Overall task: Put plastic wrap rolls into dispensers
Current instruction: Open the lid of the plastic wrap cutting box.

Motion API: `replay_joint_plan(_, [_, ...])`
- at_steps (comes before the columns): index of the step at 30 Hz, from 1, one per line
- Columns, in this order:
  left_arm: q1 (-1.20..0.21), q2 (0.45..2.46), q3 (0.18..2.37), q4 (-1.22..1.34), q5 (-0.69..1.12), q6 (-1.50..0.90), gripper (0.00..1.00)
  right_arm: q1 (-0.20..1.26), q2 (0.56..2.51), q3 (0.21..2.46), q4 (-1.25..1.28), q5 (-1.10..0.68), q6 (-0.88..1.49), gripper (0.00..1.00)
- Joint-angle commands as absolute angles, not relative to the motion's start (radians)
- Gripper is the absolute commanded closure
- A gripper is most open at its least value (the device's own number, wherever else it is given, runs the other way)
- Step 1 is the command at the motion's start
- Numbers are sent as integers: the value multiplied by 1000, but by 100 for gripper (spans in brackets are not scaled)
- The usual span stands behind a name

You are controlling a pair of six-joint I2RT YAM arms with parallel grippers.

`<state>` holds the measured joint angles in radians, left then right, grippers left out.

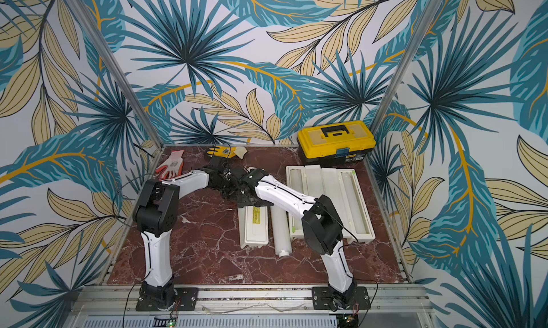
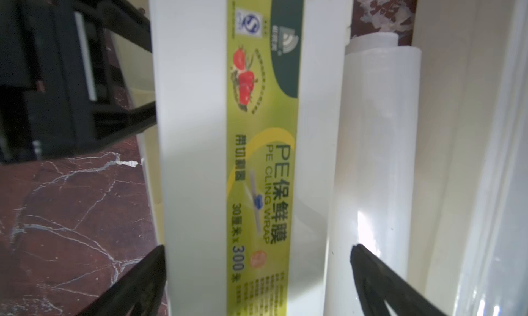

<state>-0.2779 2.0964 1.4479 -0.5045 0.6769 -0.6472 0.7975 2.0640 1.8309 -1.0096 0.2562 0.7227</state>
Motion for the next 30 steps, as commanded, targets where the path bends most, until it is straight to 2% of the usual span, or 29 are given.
replay_joint_plan(1, [-277,2101,1404,-537,600,-569,61,758,2108,1848,-1038,284,749,1])
replay_joint_plan(11, [-282,2110,1405,-538,601,-563,62,735,2182,1868,-1016,227,749,1])
replay_joint_plan(17, [-282,2117,1411,-537,605,-560,62,727,2184,1883,-1019,219,700,14])
replay_joint_plan(20, [-277,2116,1413,-539,604,-554,62,726,2150,1865,-984,193,687,19])
replay_joint_plan(30, [-227,2069,1432,-633,566,-463,62,664,1956,1729,-845,111,617,21])
